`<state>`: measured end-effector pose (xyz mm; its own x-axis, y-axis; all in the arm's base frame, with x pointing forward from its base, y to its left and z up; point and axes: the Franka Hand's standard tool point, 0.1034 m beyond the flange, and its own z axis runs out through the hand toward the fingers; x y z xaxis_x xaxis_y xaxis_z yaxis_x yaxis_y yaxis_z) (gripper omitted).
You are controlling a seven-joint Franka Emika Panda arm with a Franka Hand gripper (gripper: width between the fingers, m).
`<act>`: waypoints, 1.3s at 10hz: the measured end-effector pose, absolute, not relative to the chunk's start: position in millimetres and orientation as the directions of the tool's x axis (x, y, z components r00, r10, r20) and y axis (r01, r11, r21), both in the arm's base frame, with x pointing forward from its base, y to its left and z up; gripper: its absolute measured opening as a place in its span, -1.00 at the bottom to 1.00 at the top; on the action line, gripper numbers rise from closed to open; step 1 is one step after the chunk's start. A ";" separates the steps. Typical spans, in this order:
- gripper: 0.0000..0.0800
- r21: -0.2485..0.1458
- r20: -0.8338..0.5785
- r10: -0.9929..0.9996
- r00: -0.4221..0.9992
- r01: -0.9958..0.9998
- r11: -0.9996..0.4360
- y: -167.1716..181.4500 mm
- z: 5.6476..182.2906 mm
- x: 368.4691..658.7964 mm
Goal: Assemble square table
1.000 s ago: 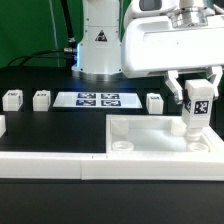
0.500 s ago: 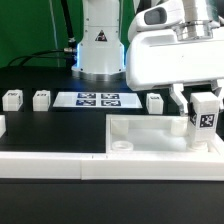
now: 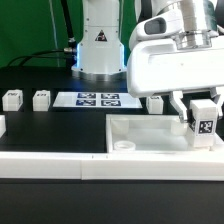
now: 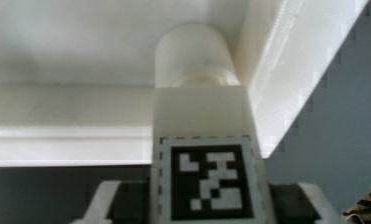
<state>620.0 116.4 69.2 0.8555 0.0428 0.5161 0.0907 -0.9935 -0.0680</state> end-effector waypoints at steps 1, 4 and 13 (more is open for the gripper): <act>-0.27 -0.068 0.525 0.039 0.850 0.088 -0.994 116.5 69.0 619.3; -0.13 -0.068 0.540 0.031 0.841 0.080 -0.994 115.9 69.1 618.7; 0.62 -0.068 0.540 0.031 0.841 0.080 -0.994 115.8 69.0 618.7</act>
Offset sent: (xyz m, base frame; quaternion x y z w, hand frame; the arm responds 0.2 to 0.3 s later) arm 0.0000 0.0000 0.0000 0.0000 0.0000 0.0000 1.0000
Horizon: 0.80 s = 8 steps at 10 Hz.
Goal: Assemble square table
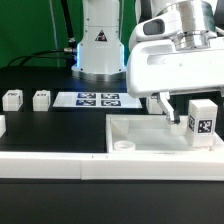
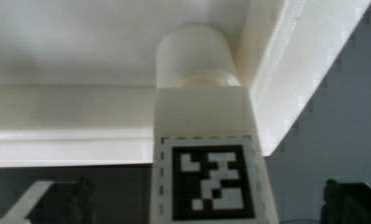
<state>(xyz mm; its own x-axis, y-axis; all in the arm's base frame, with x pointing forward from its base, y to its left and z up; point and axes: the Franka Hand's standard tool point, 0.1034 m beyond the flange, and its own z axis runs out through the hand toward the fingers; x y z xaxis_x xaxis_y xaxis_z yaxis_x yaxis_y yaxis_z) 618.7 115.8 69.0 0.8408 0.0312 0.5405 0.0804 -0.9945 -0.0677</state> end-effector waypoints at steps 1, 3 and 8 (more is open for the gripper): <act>0.62 -0.068 0.538 0.031 0.842 0.080 -0.995 115.4 69.4 619.1; 0.62 -0.069 0.502 0.031 0.864 0.075 -0.995 108.2 88.6 626.4; 0.62 -0.095 0.276 0.044 0.960 0.072 -0.993 108.6 91.5 632.0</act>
Offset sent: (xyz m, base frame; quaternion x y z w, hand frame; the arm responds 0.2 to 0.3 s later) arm 0.0182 -0.0146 0.0402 -0.0068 -0.1281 -0.0112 0.9917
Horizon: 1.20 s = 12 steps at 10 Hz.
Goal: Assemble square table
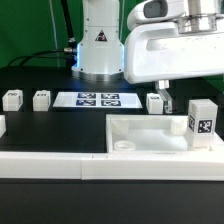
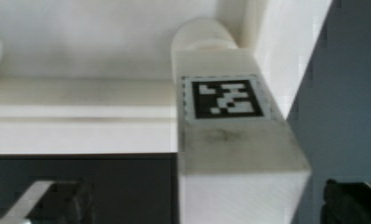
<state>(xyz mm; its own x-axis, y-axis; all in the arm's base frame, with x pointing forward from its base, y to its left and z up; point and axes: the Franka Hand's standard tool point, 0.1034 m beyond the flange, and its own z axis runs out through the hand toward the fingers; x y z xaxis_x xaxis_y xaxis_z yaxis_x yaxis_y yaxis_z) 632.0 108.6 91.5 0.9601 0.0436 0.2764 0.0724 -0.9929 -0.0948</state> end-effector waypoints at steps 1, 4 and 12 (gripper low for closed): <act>0.62 -0.101 0.213 0.048 0.976 0.071 -0.992 108.2 93.0 633.1; 0.62 -0.119 -0.001 0.047 0.999 0.047 -0.992 121.9 85.3 625.4; 0.62 -0.096 -0.045 0.082 0.996 0.078 -0.992 115.9 80.1 634.9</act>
Offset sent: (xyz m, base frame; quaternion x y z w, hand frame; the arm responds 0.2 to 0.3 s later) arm -0.0010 0.0193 -0.0130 -0.0337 -0.1752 0.0055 0.9839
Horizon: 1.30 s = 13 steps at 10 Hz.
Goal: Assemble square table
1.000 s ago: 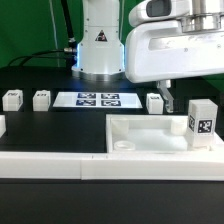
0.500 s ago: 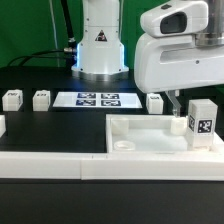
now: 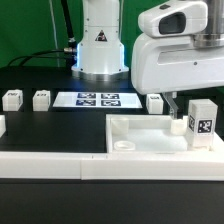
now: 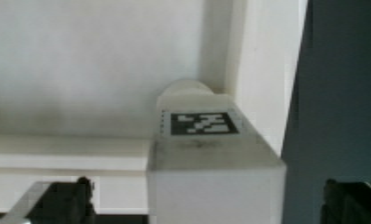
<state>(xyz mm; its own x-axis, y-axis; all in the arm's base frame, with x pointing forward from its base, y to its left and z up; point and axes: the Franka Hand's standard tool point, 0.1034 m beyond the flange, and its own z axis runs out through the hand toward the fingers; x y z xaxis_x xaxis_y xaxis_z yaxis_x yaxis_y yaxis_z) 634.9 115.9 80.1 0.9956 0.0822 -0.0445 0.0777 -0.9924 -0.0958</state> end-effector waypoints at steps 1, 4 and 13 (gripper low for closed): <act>0.56 -0.096 -0.044 0.082 0.996 0.077 -0.992 115.7 80.1 634.9; -0.28 -0.096 -0.044 0.081 0.996 0.077 -0.992 115.3 80.0 635.1; -0.27 -0.011 -0.040 -0.769 0.638 -0.770 -0.638 114.3 79.0 635.1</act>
Offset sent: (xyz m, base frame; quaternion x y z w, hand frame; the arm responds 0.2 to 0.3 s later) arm 0.0000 0.0000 0.0000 0.0000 0.0000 0.0000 1.0000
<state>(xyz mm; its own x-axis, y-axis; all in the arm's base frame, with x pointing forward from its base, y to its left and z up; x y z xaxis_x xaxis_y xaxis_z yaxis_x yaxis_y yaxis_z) 635.1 114.3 79.0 0.6376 -0.7693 -0.0405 -0.7701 -0.6378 -0.0113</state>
